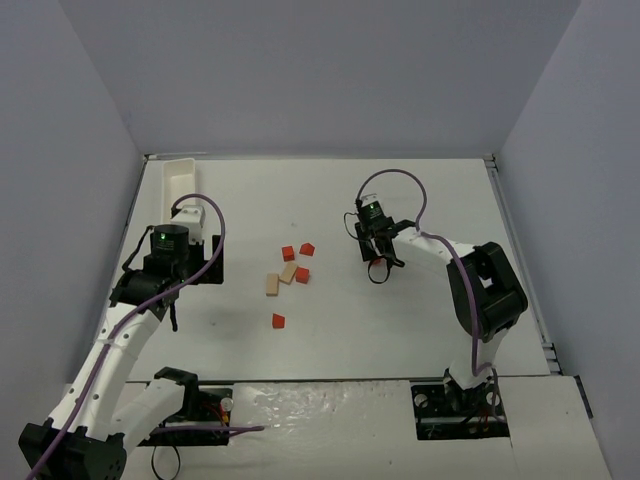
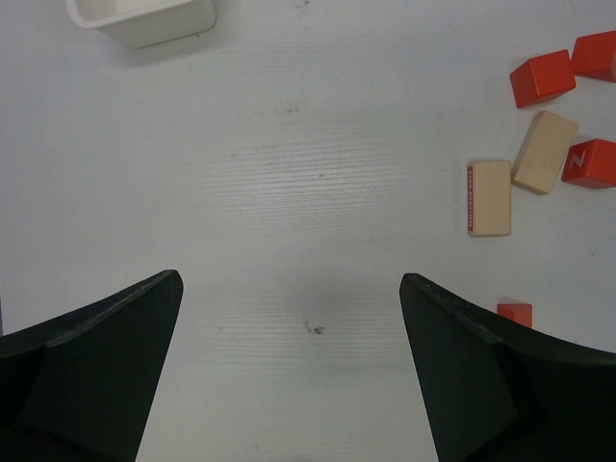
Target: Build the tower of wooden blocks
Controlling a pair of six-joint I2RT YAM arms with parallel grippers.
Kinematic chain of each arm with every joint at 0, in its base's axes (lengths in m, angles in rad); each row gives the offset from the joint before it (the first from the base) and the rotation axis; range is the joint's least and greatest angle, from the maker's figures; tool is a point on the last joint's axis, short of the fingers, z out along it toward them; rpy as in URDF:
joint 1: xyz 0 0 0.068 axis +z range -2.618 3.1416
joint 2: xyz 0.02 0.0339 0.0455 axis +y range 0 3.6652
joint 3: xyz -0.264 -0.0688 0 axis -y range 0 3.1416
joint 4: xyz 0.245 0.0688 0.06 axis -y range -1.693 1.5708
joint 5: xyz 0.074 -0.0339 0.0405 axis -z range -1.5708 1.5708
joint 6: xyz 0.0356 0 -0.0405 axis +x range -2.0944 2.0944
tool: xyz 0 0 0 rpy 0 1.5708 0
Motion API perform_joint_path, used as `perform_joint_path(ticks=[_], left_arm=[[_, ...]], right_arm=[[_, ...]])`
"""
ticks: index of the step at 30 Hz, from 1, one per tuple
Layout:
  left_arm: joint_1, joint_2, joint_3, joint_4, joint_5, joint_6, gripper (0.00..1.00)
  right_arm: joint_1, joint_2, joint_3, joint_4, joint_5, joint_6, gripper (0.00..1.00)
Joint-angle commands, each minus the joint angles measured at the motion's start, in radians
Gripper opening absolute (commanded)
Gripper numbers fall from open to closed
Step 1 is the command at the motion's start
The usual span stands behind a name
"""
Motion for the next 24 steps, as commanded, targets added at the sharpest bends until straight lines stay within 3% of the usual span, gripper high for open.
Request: perform_joint_path(ticks=[1, 11, 24], left_arm=[[0.0, 0.005, 0.022, 0.05, 0.009, 0.009, 0.95], [0.0, 0.013, 0.024, 0.05, 0.01, 0.009, 0.95], [0.0, 0.019, 0.024, 0.05, 0.012, 0.009, 0.95]], right_arm=[[-0.018, -0.05, -0.007, 0.038, 0.068, 0.031, 0.0], [-0.032, -0.042, -0.003, 0.052, 0.079, 0.035, 0.0], [-0.038, -0.042, -0.005, 0.055, 0.077, 0.042, 0.1]])
